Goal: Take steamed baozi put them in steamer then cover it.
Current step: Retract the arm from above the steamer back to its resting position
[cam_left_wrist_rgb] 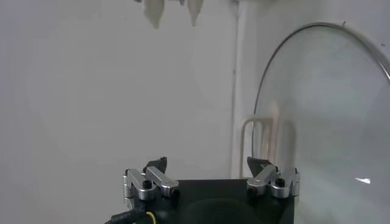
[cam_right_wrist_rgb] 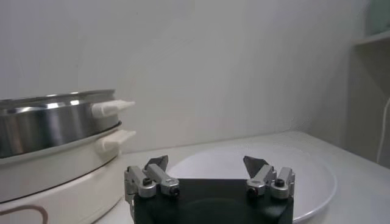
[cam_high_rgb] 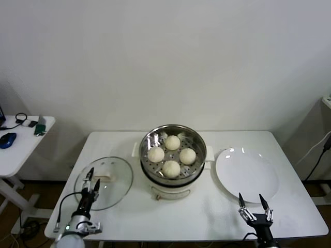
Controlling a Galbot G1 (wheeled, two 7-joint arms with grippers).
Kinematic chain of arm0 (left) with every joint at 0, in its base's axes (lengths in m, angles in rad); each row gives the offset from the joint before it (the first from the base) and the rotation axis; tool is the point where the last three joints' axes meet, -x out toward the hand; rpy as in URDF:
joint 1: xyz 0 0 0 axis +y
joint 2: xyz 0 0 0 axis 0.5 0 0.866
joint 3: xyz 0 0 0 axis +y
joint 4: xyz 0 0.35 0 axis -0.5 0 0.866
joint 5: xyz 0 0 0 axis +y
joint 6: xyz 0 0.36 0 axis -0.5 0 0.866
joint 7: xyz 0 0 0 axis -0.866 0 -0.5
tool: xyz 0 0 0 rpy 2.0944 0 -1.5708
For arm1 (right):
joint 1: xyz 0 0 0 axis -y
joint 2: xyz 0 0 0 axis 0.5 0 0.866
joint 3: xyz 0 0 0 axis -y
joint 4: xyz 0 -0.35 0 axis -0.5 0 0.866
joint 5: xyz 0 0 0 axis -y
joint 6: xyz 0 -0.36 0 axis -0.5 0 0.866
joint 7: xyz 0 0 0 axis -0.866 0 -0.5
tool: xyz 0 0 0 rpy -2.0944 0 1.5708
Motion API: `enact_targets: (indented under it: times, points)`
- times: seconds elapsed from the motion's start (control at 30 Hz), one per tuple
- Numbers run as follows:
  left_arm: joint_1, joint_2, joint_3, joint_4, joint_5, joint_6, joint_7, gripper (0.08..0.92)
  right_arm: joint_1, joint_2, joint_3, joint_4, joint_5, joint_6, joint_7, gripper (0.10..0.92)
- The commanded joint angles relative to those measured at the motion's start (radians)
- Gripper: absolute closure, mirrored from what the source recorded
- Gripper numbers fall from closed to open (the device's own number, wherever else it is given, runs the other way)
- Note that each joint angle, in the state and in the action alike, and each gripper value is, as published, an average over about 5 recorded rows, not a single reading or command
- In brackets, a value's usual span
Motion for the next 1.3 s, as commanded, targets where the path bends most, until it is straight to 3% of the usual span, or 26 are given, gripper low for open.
enact_targets:
  times: [0.03, 0.43, 0.53, 1.0, 1.17, 1.3]
  points:
    - [-0.057, -0.004, 0.009, 0.044, 0.015, 0.020, 0.023, 0.177, -0.003, 0.009, 0.001, -0.003, -0.007, 0.007, 0.001, 0.203]
    - [-0.121, -0.010, 0.019, 0.116, 0.024, 0.032, 0.016, 0.182, 0.008, 0.019, 0.005, -0.006, -0.027, 0.011, 0.007, 0.203]
    - [-0.129, -0.016, 0.019, 0.138, 0.030, 0.030, 0.005, 0.224, 0.011, 0.022, 0.004, -0.007, -0.031, 0.010, 0.008, 0.203]
    - [-0.129, -0.026, 0.015, 0.149, 0.037, 0.024, -0.012, 0.634, 0.018, 0.030, 0.004, -0.010, -0.044, 0.011, 0.012, 0.203]
    - [-0.122, -0.019, 0.012, 0.091, 0.006, 0.033, -0.012, 0.781, 0.018, 0.030, 0.008, -0.008, -0.046, 0.013, 0.016, 0.203]
    - [-0.110, 0.006, 0.004, -0.013, -0.045, 0.063, 0.004, 0.849, 0.015, 0.026, 0.011, -0.005, -0.046, 0.017, 0.017, 0.203]
